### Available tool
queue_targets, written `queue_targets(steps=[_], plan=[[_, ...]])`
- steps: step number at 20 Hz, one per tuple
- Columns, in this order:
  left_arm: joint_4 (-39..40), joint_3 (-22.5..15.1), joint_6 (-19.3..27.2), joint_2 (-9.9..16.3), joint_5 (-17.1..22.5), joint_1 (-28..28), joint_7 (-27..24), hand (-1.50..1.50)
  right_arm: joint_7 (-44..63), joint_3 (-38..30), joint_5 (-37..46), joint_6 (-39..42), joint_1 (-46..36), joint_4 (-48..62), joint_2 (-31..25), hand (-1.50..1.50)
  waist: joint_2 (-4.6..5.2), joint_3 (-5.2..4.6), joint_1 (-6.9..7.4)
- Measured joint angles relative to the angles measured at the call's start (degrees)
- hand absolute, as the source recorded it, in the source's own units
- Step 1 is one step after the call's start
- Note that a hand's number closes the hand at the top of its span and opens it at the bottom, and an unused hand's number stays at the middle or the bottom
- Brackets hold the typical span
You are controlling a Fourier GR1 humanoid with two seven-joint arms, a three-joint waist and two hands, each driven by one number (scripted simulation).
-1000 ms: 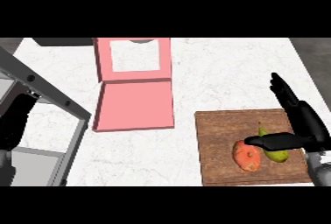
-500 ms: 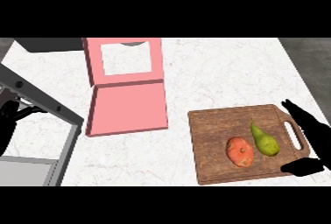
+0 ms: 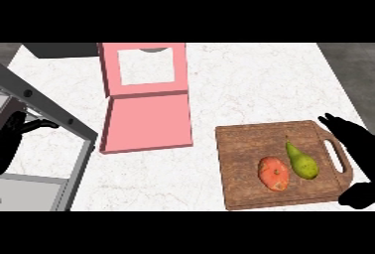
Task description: Pick the pear from the cutting board and place it in the cardboard box
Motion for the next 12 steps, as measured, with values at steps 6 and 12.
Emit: queue_targets(steps=[6,12], plan=[[1.41,-0.3,-0.49,-0.79,-1.83,-1.56,-0.96,0.0,11.14,0.03,-7.75,10.48,-2.31,-5.75,-0.6,-1.5,0.14,0.2,1.02],[2.68,-0.61,-0.81,-1.93,-3.3,-3.33,-1.62,0.0,21.72,0.41,-12.36,14.47,-5.33,-7.5,2.83,-1.5,0.33,0.32,2.28]])
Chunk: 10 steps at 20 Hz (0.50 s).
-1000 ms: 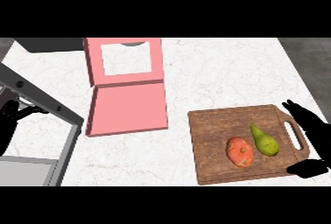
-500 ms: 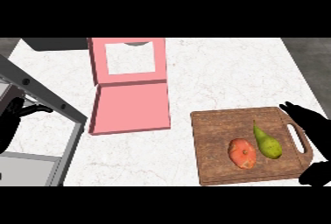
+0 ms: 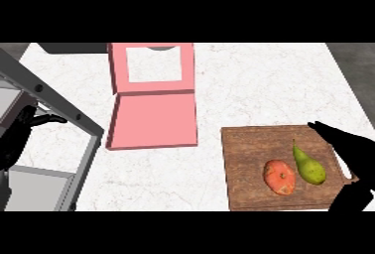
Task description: Pick the pear from the cutting board and place it in the cardboard box
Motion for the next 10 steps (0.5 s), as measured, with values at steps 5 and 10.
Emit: queue_targets(steps=[5,10], plan=[[0.73,0.04,0.54,-1.02,-1.57,-0.79,-0.48,0.0,4.19,1.0,-0.53,0.48,-1.53,0.96,3.16,-1.5,0.02,0.18,0.53],[1.3,0.12,0.4,-1.88,-2.47,-1.62,-0.82,0.0,6.85,2.93,1.11,0.8,-2.93,4.39,6.11,-1.5,0.15,0.27,1.16]])
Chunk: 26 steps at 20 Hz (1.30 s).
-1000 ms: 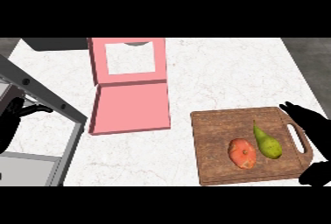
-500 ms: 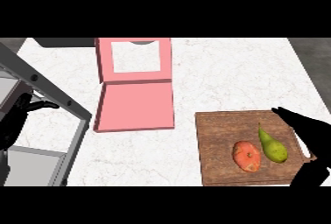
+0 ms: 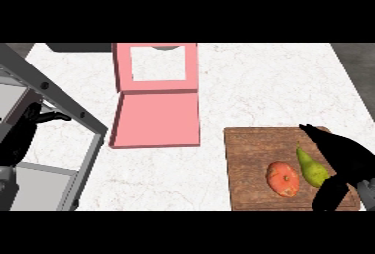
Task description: Pick the pear from the cutting board and place it in the cardboard box
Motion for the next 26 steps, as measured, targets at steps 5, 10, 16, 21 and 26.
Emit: queue_targets(steps=[5,10,16,21,26], plan=[[0.08,0.42,-0.07,-0.48,-0.68,-0.06,-0.01,0.0,0.33,1.23,1.5,-0.01,0.23,2.76,1.65,-1.5,-0.09,-0.07,-0.03],[0.35,0.97,-0.35,-0.96,-1.24,0.04,-0.34,0.0,-1.15,1.79,3.54,-0.81,-0.31,4.56,3.1,-1.5,-0.21,0.04,-0.17],[0.32,1.53,-0.45,-1.46,-2.02,0.13,-0.26,0.0,-2.33,2.35,5.33,-1.06,-0.28,6.37,3.94,-1.5,-0.28,0.02,-0.29],[0.57,2.1,-0.59,-2.17,-2.5,-0.05,-0.99,0.0,-3.28,3.18,5.93,-0.31,-0.51,8.91,5.24,-1.5,-0.18,-0.01,-0.18],[0.31,2.4,-0.82,-2.55,-2.88,0.08,-0.37,0.0,-3.99,4.06,6.62,0.16,0.04,11.34,6.3,-1.5,-0.2,0.07,-0.2]])
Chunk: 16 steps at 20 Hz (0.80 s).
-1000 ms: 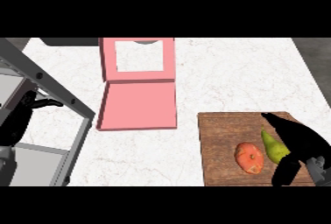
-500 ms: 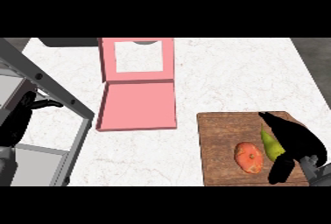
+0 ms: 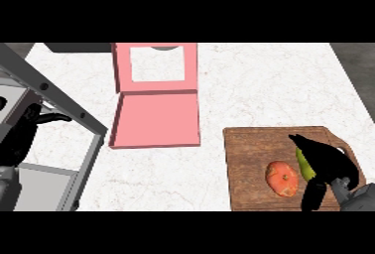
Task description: Pick the pear from the cutting board and place it in the cardboard box
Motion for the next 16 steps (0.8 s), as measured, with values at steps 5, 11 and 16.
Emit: queue_targets(steps=[5,11,16], plan=[[-0.26,0.29,-1.03,0.0,-0.33,0.14,0.7,0.0,-1.17,0.09,0.71,0.17,0.15,2.28,0.44,-1.5,-0.03,0.04,-0.01],[-0.75,0.73,-1.72,-0.62,-0.58,0.39,1.76,0.0,-2.22,1.44,3.2,-0.74,0.33,5.39,2.04,-1.5,-0.07,0.11,0.05],[-1.64,1.02,-1.73,-0.86,-1.47,0.67,3.55,0.0,-3.29,2.56,5.69,-1.17,0.37,7.91,2.19,-1.5,-0.08,0.1,0.0]])
